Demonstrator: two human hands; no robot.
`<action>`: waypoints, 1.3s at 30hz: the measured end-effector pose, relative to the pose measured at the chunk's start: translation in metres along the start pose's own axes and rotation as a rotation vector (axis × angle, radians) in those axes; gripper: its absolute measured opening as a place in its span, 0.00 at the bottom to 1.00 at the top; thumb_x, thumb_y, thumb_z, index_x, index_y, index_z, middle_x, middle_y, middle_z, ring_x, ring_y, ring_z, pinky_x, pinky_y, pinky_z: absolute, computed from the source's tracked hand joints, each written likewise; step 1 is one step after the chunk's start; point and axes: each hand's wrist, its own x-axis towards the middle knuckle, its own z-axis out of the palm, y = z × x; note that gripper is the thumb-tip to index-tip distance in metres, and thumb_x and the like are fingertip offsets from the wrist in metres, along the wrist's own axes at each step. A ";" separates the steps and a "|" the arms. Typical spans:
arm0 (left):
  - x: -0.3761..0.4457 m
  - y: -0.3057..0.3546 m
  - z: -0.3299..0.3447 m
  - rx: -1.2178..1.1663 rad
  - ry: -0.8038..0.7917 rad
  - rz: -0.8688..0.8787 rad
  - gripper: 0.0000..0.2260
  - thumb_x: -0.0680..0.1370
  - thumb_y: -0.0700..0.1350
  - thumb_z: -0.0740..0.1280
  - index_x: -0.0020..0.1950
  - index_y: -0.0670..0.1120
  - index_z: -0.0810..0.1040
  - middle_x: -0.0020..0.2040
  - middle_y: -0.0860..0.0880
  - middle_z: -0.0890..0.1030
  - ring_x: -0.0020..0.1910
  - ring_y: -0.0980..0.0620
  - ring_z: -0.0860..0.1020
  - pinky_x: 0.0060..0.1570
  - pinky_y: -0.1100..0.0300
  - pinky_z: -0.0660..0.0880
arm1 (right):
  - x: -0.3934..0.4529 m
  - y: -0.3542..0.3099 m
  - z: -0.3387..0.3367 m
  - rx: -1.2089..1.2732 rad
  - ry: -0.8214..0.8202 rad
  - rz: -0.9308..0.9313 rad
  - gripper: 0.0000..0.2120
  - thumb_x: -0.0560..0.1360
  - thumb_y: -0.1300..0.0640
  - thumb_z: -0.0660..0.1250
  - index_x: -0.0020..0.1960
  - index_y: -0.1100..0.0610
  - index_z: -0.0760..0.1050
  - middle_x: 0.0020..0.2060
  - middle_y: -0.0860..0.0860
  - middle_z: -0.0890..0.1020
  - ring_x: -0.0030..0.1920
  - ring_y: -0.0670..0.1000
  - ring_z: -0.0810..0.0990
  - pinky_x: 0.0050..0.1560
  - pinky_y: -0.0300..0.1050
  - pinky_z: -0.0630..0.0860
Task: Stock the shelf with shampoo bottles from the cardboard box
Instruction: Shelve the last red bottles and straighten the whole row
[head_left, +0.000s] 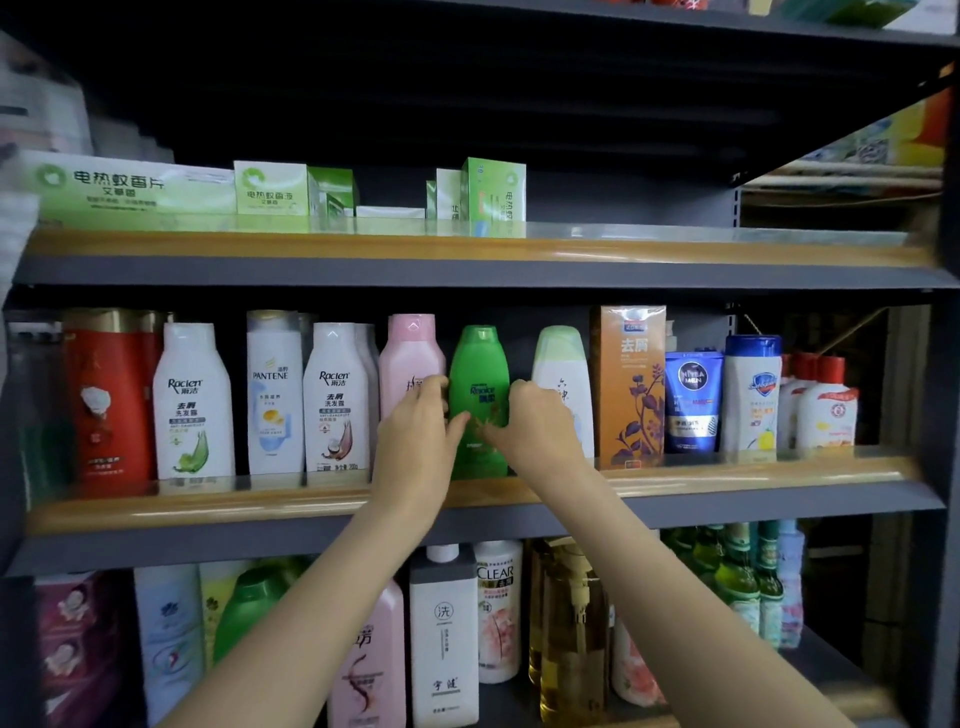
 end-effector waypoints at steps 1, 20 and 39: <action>-0.005 -0.003 0.001 0.029 -0.028 -0.002 0.13 0.75 0.44 0.66 0.59 0.42 0.74 0.49 0.45 0.81 0.47 0.47 0.80 0.51 0.51 0.76 | -0.002 0.001 0.002 -0.016 -0.015 0.004 0.12 0.73 0.55 0.69 0.47 0.61 0.69 0.44 0.59 0.76 0.44 0.58 0.75 0.40 0.45 0.66; -0.016 -0.009 0.006 0.143 -0.141 -0.051 0.08 0.76 0.46 0.64 0.53 0.44 0.76 0.48 0.45 0.83 0.49 0.44 0.79 0.49 0.50 0.77 | -0.003 0.002 0.008 -0.024 -0.078 0.064 0.18 0.70 0.57 0.72 0.55 0.65 0.72 0.52 0.61 0.79 0.53 0.60 0.78 0.45 0.46 0.71; -0.025 -0.020 -0.006 0.261 -0.103 0.120 0.12 0.78 0.44 0.60 0.58 0.45 0.77 0.56 0.48 0.78 0.57 0.47 0.71 0.55 0.57 0.67 | -0.003 0.002 0.006 -0.143 0.030 -0.010 0.09 0.73 0.64 0.68 0.50 0.63 0.70 0.48 0.61 0.79 0.48 0.60 0.78 0.39 0.46 0.69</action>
